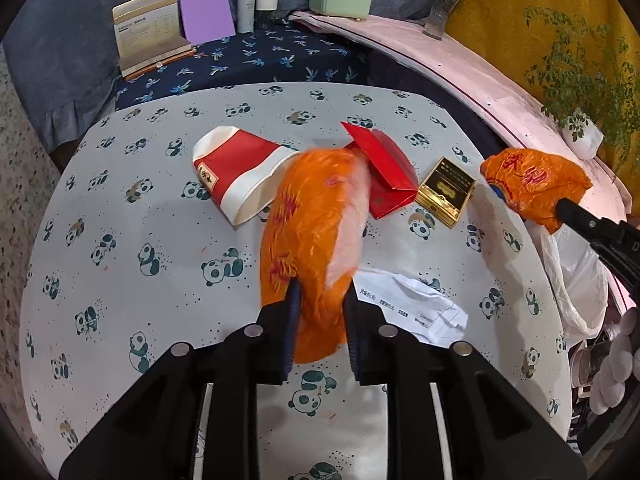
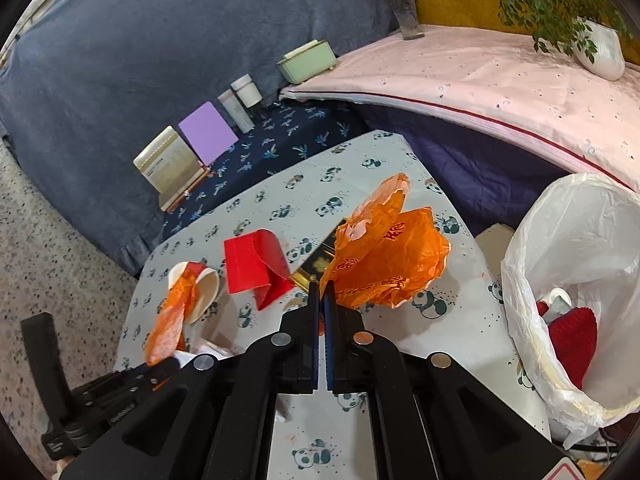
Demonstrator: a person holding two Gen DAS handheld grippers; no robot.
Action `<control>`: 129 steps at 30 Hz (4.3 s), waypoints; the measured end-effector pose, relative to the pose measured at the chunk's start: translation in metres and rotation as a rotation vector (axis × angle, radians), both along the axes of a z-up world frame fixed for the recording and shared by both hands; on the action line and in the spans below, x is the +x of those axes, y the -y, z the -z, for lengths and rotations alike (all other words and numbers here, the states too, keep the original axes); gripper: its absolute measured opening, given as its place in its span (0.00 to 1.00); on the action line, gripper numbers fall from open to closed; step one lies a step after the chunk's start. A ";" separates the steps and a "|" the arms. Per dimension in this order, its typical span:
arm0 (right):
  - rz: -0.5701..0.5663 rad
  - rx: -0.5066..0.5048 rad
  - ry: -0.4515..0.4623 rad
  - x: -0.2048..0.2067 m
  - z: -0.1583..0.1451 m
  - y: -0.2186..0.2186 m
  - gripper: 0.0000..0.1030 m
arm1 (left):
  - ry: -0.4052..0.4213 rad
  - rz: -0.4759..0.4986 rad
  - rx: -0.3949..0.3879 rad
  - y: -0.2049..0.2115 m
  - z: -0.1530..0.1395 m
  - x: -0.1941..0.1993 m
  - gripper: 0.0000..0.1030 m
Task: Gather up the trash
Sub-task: 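Grasp an orange plastic bag with the left tool while the right tool grasps another orange bag, then carry the orange bag in the left tool while the right tool carries its bag to the bin, then open the left tool over the bin while the right tool opens too, then move both open tools back over the table items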
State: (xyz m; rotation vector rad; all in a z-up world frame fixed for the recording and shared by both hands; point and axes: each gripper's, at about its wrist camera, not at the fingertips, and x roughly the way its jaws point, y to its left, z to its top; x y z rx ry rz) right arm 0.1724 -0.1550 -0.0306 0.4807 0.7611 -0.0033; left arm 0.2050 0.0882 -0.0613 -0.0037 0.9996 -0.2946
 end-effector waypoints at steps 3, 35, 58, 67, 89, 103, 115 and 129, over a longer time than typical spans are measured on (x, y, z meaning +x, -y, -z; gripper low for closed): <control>-0.009 -0.001 0.010 -0.002 -0.005 -0.003 0.03 | -0.005 -0.014 -0.001 -0.003 0.001 0.000 0.25; -0.118 0.003 0.041 -0.003 -0.019 -0.042 0.03 | -0.056 -0.110 -0.085 -0.034 0.001 0.017 0.14; -0.011 -0.022 0.150 -0.059 -0.056 0.006 0.03 | 0.153 0.114 -0.088 0.084 -0.093 -0.016 0.14; 0.107 -0.009 0.155 -0.092 -0.052 0.057 0.03 | 0.155 0.248 -0.072 0.155 -0.095 -0.036 0.14; 0.351 0.036 0.101 -0.148 -0.017 0.161 0.03 | 0.075 0.509 -0.064 0.287 -0.063 -0.073 0.15; 0.393 0.025 0.087 -0.148 -0.013 0.166 0.19 | 0.086 0.451 -0.078 0.286 -0.063 -0.062 0.57; 0.343 -0.001 0.089 -0.136 -0.022 0.144 0.26 | 0.104 0.358 -0.080 0.247 -0.065 -0.053 0.69; 0.218 -0.024 0.077 -0.103 -0.027 0.088 0.28 | 0.073 0.078 -0.031 0.159 -0.053 -0.031 0.86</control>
